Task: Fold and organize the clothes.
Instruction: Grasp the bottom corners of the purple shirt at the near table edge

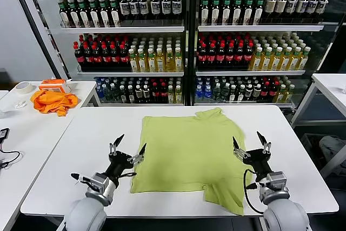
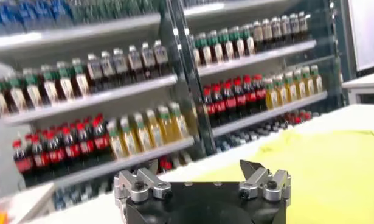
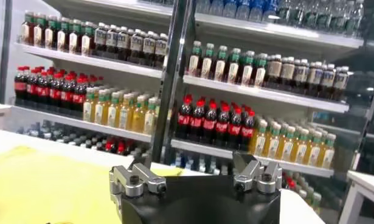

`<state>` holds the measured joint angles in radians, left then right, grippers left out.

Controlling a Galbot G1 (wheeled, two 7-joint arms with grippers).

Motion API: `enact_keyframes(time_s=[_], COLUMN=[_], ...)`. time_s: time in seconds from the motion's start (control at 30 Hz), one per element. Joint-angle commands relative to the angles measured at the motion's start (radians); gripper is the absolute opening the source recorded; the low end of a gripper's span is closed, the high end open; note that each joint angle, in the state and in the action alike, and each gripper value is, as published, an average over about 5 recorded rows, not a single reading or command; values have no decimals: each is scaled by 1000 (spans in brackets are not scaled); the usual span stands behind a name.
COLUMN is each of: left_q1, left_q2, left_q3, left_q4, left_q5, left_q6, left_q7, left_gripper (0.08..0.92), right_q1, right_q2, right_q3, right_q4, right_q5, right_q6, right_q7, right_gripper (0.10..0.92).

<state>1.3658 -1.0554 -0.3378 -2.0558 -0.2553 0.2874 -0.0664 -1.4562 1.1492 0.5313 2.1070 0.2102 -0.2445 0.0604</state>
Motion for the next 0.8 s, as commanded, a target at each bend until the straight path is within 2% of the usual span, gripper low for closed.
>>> enact_keyframes(time_s=[0.03,0.3,0.8], left_q1=[118,189,172], left_q2=[29,38,5], left_q3=[-5,-12,14], left_q4=[-78,-103,-65], left_q5=[-74,-85,-113], left_q6=[104,192,242], left_q7=[-31,-61,-83], left_gripper=[823,823,822], right_q1=[-163,-288,-344], right_q2=[-33,-37,-16], right_q3=[10,10,-5], right_q4=[84,82,67], right_q5=[42,36,58], right_q6=[-17,6,-38], right_q7=[-4,1,79], right_gripper=[823,823,823])
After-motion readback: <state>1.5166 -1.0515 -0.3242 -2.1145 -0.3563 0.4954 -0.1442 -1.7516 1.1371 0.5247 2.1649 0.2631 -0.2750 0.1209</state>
